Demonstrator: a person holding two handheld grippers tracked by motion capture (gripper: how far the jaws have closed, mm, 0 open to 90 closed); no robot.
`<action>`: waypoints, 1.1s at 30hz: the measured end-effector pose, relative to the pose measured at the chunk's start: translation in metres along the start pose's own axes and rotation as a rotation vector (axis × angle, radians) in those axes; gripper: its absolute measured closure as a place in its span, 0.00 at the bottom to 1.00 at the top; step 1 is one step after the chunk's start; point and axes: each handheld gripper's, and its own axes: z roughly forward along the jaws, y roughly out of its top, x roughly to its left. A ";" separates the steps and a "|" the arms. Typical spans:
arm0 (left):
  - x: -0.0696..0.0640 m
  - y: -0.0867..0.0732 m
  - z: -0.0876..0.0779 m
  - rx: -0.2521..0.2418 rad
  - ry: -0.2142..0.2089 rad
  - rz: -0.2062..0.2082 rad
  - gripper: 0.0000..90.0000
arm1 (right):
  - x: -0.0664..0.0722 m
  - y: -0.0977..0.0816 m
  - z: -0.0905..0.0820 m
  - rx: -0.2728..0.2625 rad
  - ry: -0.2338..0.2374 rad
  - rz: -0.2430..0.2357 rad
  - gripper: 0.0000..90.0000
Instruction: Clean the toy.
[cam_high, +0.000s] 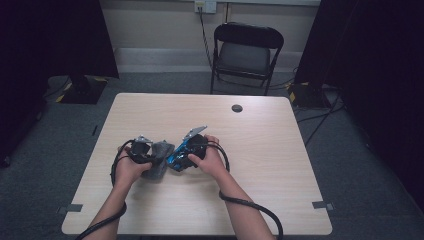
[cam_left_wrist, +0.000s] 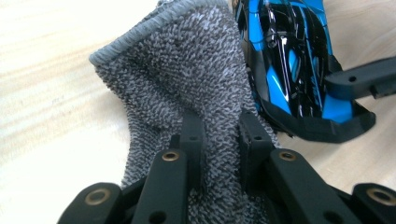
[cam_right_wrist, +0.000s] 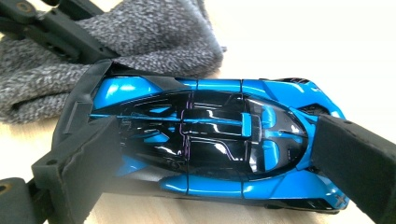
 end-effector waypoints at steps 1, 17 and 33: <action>-0.001 -0.001 -0.001 -0.003 0.001 -0.002 0.84 | 0.000 0.000 0.000 -0.001 0.001 0.001 0.01; -0.009 -0.017 -0.013 0.011 -0.012 0.015 0.84 | 0.000 0.000 0.000 0.002 -0.001 -0.001 0.01; -0.021 -0.032 -0.024 0.027 -0.044 0.018 0.84 | 0.000 0.000 0.000 -0.004 -0.001 0.000 0.01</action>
